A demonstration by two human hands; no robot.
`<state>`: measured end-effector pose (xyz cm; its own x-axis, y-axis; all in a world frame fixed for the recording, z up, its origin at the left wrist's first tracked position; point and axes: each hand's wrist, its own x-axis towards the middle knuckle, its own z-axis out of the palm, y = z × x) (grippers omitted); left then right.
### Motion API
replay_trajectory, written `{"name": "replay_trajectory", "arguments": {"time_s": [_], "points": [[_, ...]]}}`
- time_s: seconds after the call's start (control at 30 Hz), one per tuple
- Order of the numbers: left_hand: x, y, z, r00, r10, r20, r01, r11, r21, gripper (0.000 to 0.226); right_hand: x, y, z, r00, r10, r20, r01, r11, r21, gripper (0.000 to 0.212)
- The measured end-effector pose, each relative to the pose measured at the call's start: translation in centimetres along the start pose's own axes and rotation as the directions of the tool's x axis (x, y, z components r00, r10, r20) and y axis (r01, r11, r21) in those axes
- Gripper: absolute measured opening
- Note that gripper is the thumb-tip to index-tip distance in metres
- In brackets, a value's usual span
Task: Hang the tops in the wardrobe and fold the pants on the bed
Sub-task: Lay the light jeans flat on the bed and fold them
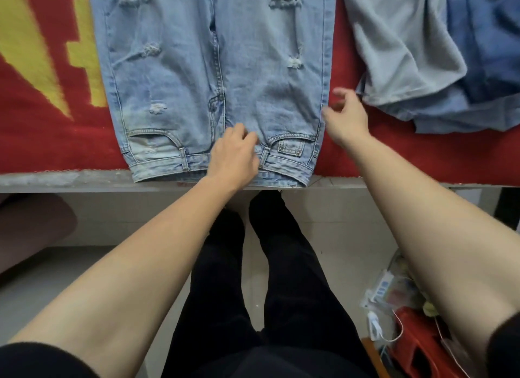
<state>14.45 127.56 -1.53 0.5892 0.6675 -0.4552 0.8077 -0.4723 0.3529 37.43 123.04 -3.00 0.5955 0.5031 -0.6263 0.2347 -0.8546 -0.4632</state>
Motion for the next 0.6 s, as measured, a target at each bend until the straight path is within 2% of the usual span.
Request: {"name": "replay_trajectory", "arguments": {"time_s": [0.07,0.13,0.2,0.3,0.37,0.43,0.53,0.6], "points": [[1.0,2.2,0.6,0.998,0.031,0.058,-0.022,0.989,-0.148,0.023,1.9,-1.1,-0.3,0.998,0.068,0.0,-0.067,0.974,0.218,0.046],[2.1,4.4,1.7,0.985,-0.021,0.174,0.06,0.973,-0.222,0.03,3.8,-2.1,-0.4,0.991,0.122,0.046,-0.13,0.919,0.371,0.051],[2.9,6.2,2.9,0.946,-0.138,0.292,0.206,0.954,-0.218,0.046,5.6,-2.4,-0.3,0.988,0.139,0.06,-0.152,0.896,0.418,0.06],[3.9,7.9,3.9,0.908,-0.273,0.317,0.323,0.94,-0.114,0.063,6.6,-2.8,-0.1,0.984,0.146,0.1,-0.175,0.891,0.419,0.06],[4.6,8.7,3.8,0.897,-0.326,0.298,0.354,0.934,-0.042,0.057,6.5,-3.2,-0.4,0.979,0.142,0.147,-0.19,0.895,0.403,0.057],[5.2,9.2,3.6,0.888,-0.357,0.289,0.389,0.919,-0.058,0.037,6.8,-3.3,-0.8,0.97,0.131,0.204,-0.205,0.892,0.402,0.048],[5.1,8.1,2.4,0.879,-0.36,0.312,0.444,0.857,-0.263,0.014,6.1,-4.6,-1.6,0.955,0.092,0.28,-0.229,0.83,0.508,0.024],[4.3,6.2,1.0,0.872,-0.333,0.359,0.471,0.772,-0.427,0.013,5.3,-6.5,-1.7,0.959,0.073,0.275,-0.222,0.797,0.562,0.02]]}}
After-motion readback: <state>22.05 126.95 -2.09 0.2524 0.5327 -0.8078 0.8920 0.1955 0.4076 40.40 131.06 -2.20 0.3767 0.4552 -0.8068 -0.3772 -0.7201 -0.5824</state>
